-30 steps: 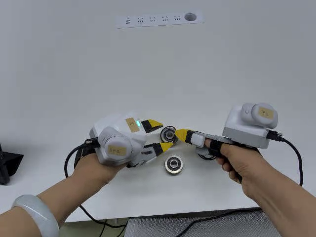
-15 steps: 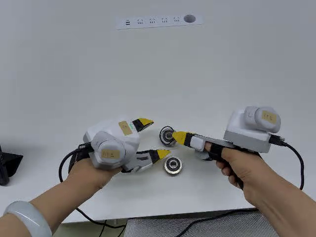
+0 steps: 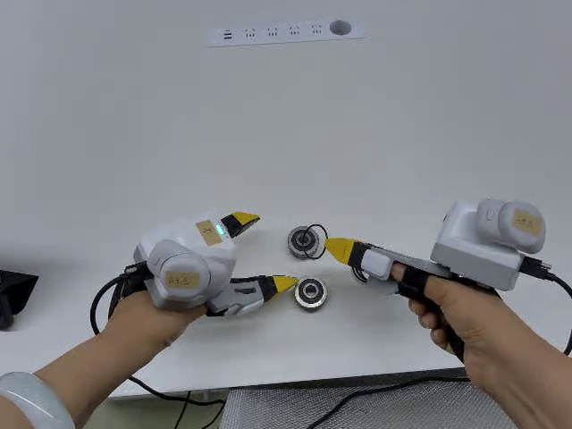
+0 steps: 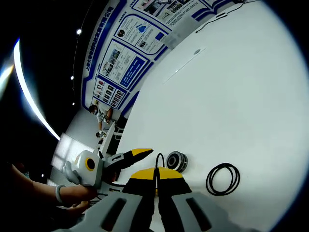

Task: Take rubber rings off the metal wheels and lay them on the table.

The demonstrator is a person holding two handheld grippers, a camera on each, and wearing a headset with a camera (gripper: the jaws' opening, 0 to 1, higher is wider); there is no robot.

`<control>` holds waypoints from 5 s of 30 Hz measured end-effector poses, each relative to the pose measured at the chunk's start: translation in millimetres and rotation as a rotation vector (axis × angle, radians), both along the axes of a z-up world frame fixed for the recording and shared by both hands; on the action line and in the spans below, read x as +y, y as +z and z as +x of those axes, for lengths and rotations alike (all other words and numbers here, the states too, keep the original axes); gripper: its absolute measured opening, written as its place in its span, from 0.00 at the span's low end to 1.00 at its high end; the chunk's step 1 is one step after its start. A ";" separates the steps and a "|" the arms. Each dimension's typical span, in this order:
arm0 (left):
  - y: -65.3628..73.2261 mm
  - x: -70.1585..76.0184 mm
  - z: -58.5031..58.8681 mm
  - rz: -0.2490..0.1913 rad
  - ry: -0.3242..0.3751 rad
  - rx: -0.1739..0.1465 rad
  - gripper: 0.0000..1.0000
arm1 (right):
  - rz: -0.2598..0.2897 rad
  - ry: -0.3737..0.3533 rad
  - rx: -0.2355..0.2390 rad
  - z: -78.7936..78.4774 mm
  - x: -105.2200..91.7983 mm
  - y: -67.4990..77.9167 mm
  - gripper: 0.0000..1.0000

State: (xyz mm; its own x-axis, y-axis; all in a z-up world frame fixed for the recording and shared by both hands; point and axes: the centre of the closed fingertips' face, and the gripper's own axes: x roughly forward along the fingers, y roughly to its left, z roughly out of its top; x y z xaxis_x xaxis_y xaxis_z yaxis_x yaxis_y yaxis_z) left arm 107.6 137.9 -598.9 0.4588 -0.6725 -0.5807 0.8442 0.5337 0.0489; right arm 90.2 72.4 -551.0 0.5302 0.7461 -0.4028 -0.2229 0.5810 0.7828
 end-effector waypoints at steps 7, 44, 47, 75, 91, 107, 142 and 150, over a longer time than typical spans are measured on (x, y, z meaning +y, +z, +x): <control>1.7 4.1 -3.6 -0.003 0.016 0.004 0.62 | -0.014 -0.041 0.020 -3.4 -26.3 -7.0 0.02; 2.6 17.6 -14.5 -0.004 0.047 0.022 0.58 | -0.372 0.036 -0.067 -11.4 -69.5 -48.4 0.12; 3.3 19.5 -15.7 -0.007 0.054 0.024 0.58 | -0.414 0.059 -0.101 -9.3 -73.3 -49.5 0.17; 25.7 30.3 -57.7 -0.102 0.114 0.054 0.70 | -0.611 0.360 -0.391 -49.1 -66.1 -35.0 0.72; 35.0 47.3 -83.8 -0.129 0.161 0.050 0.80 | -0.711 0.443 -0.491 -73.6 -73.9 -28.5 0.88; 36.2 59.7 -94.3 -0.156 0.218 0.014 1.00 | -0.748 0.415 -0.587 -75.8 -73.0 -18.2 0.99; 38.5 59.9 -91.6 -0.152 0.224 0.010 0.99 | -0.749 0.397 -0.556 -76.0 -78.0 -23.9 0.99; 37.6 59.9 -89.5 -0.150 0.221 0.013 0.99 | -0.753 0.393 -0.543 -76.0 -79.6 -25.8 0.99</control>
